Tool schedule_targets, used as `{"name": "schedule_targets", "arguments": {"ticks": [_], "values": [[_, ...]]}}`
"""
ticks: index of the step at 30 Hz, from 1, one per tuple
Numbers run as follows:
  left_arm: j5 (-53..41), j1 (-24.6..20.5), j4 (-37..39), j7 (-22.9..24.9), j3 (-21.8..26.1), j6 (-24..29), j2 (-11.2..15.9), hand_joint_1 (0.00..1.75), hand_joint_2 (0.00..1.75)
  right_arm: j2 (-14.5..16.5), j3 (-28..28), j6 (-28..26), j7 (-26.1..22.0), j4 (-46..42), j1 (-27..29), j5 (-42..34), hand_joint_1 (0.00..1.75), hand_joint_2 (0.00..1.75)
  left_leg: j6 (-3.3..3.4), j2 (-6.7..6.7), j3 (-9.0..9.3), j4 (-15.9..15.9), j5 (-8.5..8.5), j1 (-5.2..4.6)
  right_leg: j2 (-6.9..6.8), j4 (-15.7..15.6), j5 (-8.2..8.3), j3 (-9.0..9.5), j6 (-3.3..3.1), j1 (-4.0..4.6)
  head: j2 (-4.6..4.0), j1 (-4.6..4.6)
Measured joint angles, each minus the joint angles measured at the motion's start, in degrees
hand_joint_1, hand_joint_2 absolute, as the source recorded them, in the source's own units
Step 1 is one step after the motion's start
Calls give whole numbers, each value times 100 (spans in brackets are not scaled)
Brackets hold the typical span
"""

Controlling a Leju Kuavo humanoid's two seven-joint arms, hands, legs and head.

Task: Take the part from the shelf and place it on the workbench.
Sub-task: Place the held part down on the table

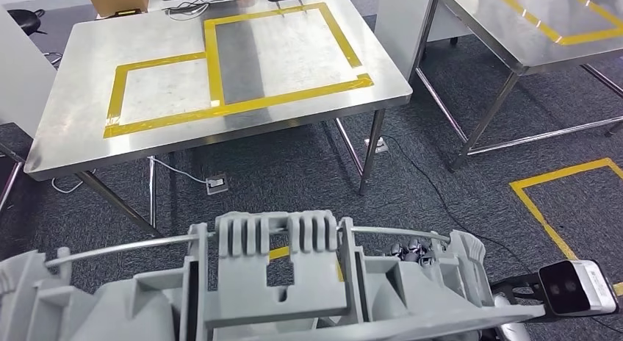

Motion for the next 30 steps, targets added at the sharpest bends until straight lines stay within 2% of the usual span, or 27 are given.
{"name": "schedule_targets", "arguments": {"ticks": [2, 4, 5, 6, 7, 9, 10, 11, 12, 15, 16, 17, 19, 20, 21, 22, 23, 24, 25, 26, 27, 29, 30], "values": [[-1, -5, 0, 1, 0, -3, 6, 0, 175, 1, 2, 2, 0, 0, -42, -1, 175, 175, -63, 77, -199, 440, -253, 21, -3, -9, -12, 30, -52, -21, 0, -16], [2, -3, 0, 1, 0, -4, 8, 0, 175, 1, 7, 2, 1, 0, -64, -5, 175, 175, -107, 133, -599, 1247, -607, 36, -9, -7, -28, 43, -78, -12, 0, -31], [5, 0, 0, 1, 0, -7, 9, 0, 175, 0, 10, 2, 2, 0, -68, -8, 175, 175, -114, 143, -773, 1560, -697, 41, -12, -6, -33, 46, -84, -7, 0, -31], [9, 4, 0, 1, 0, -11, 8, 0, 175, -1, 13, 1, 3, 0, -72, -9, 175, 175, -110, 148, -855, 1674, -672, 42, -14, -5, -38, 53, -87, 0, 0, -32], [13, 6, 0, 1, 0, -18, 9, 0, 175, -1, 16, -1, 4, 0, -78, -11, 175, 175, -96, 150, -821, 1553, -540, 42, -14, -5, -43, 64, -90, 7, 0, -32], [20, 8, 0, 2, 0, -32, 22, 0, 175, -1, 22, -2, 5, 0, -103, -21, 175, 175, -18, 166, -465, 768, -114, 22, -13, -8, -53, 95, -95, 26, 0, -32], [22, 6, 0, 2, 0, -39, 32, 0, 175, -1, 24, -2, 5, 0, -118, -27, 175, 175, 23, 184, -284, 387, 26, 5, -11, -6, -60, 102, -90, 48, 0, -31], [25, 5, 0, 2, 0, -45, 42, 0, 175, -1, 27, -3, 5, 0, -130, -37, 175, 175, 59, 201, -161, 122, 103, -13, -12, -6, -67, 102, -78, 64, 0, -29], [27, 8, 0, 2, 0, -49, 52, 0, 175, -2, 31, -5, 6, 0, -138, -48, 175, 175, 81, 213, -110, 3, 110, -31, -15, -6, -74, 98, -59, 71, 0, -28], [36, 31, 0, 0, 0, -57, 65, 0, 175, -5, 46, -9, 7, -1, -158, -78, 175, 175, 132, 194, -59, -75, 137, -36, -30, 13, -98, 79, 20, 72, 0, -25], [37, 35, 0, 0, 0, -63, 66, 0, 175, -7, 50, -9, 7, -2, -167, -82, 175, 175, 158, 188, -26, -117, 165, -22, -28, 124, -157, 25, 31, 70, 0, -20], [37, 37, 0, 0, 0, -69, 65, 0, 175, -10, 52, -9, 7, -2, -174, -86, 175, 175, 178, 182, 5, -153, 189, -7, -21, 353, -267, -89, 31, 66, 0, -14], [37, 43, 0, 1, 0, -91, 64, 0, 175, -16, 59, -14, 7, 1, -178, -93, 175, 175, 197, 169, 9, -167, 201, 0, -10, 1125, -577, -472, 17, 44, 0, -6], [37, 47, 0, 1, 0, -104, 64, 0, 175, -20, 63, -16, 8, 4, -177, -97, 175, 175, 197, 160, 8, -165, 198, -1, -9, 1484, -688, -660, 30, 35, 0, -5], [37, 51, 0, 2, 0, -115, 65, 0, 175, -25, 68, -19, 9, 8, -176, -100, 175, 175, 196, 149, 10, -163, 195, -2, -9, 1677, -722, -770, 62, 25, 0, -5], [37, 54, 0, 2, 0, -126, 65, 0, 175, -32, 73, -20, 10, 11, -176, -103, 175, 175, 191, 134, 14, -160, 190, 1, -9, 1625, -658, -764, 112, 13, 0, -5], [37, 56, 0, 3, 0, -134, 65, 0, 175, -37, 75, -20, 11, 13, -176, -107, 175, 175, 180, 118, 20, -154, 182, 4, -10, 1340, -517, -639, 171, -4, 0, -5], [37, 57, 0, 3, 0, -142, 64, 0, 175, -41, 77, -20, 11, 13, -179, -110, 175, 175, 161, 100, 22, -139, 169, 6, -10, 902, -341, -434, 224, -24, 0, -4], [38, 57, 0, 4, 0, -149, 67, 0, 175, -44, 80, -20, 11, 14, -185, -113, 175, 175, 129, 84, 15, -108, 145, -5, -6, 500, -192, -236, 240, -33, 0, -4], [38, 59, 0, 4, 0, -154, 71, 0, 175, -45, 82, -20, 11, 14, -190, -115, 175, 175, 98, 74, 4, -78, 122, -16, -3, 217, -91, -96, 220, -37, 0, -7], [39, 65, 0, 4, 0, -156, 75, 0, 175, -47, 84, -20, 11, 14, -195, -117, 175, 175, 70, 69, -7, -53, 104, -25, 0, 70, -44, -23, 175, -30, 0, -10], [42, 79, 0, 4, 0, -157, 82, 0, 175, -51, 90, -20, 11, 13, -199, -118, 175, 175, 26, 70, -16, -37, 86, -16, 4, 52, -29, -17, 65, -13, 0, -15], [44, 85, 0, 4, 0, -157, 85, 0, 175, -52, 91, -20, 11, 13, -200, -118, 175, 175, 1, 74, -28, -13, 63, 0, 4, 45, -25, -12, 31, -15, 0, -14]]}}
